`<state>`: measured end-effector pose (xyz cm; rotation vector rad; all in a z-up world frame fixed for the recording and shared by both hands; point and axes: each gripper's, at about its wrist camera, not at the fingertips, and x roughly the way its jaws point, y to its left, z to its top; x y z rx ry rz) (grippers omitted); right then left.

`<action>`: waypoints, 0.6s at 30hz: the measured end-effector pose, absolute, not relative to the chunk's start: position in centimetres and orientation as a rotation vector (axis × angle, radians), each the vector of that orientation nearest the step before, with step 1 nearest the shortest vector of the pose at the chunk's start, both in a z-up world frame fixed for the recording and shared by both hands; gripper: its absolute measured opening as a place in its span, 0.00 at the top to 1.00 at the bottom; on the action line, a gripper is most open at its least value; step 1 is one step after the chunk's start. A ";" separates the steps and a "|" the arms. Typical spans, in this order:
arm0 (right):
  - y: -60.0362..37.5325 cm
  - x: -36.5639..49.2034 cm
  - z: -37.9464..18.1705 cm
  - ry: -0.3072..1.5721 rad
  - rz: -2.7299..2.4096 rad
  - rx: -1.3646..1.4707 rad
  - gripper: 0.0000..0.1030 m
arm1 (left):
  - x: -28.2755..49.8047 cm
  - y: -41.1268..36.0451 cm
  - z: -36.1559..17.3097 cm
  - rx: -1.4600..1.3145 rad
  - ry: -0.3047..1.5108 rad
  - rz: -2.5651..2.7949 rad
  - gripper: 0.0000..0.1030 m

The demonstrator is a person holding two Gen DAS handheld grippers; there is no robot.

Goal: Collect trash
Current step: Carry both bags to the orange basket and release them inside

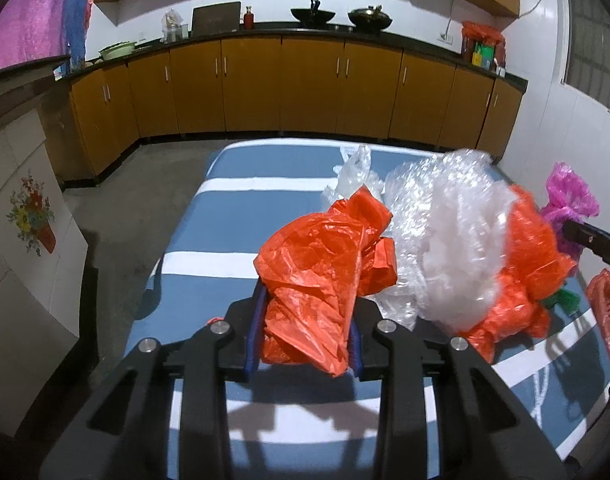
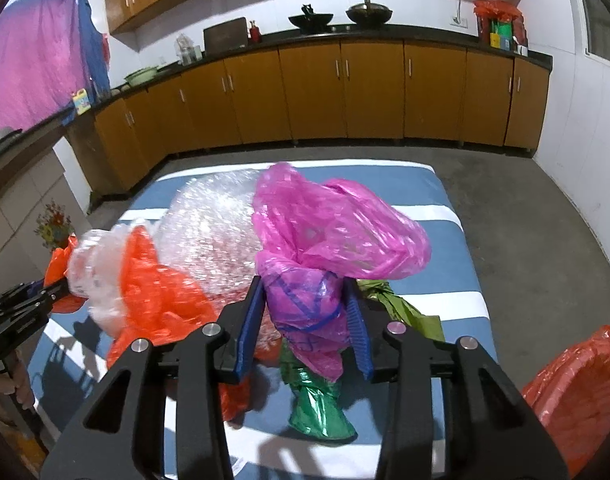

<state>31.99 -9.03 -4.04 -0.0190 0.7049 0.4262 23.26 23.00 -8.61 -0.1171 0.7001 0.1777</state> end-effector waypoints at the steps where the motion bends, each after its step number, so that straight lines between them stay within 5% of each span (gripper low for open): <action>1: -9.1 31.6 -3.8 0.698 0.429 -0.017 0.61 | 23.0 23.0 -8.4 -0.120 0.695 0.176 0.68; 18: -13.0 27.5 -0.5 0.599 0.410 0.058 0.61 | 19.4 16.9 -2.2 -0.111 0.584 0.038 0.68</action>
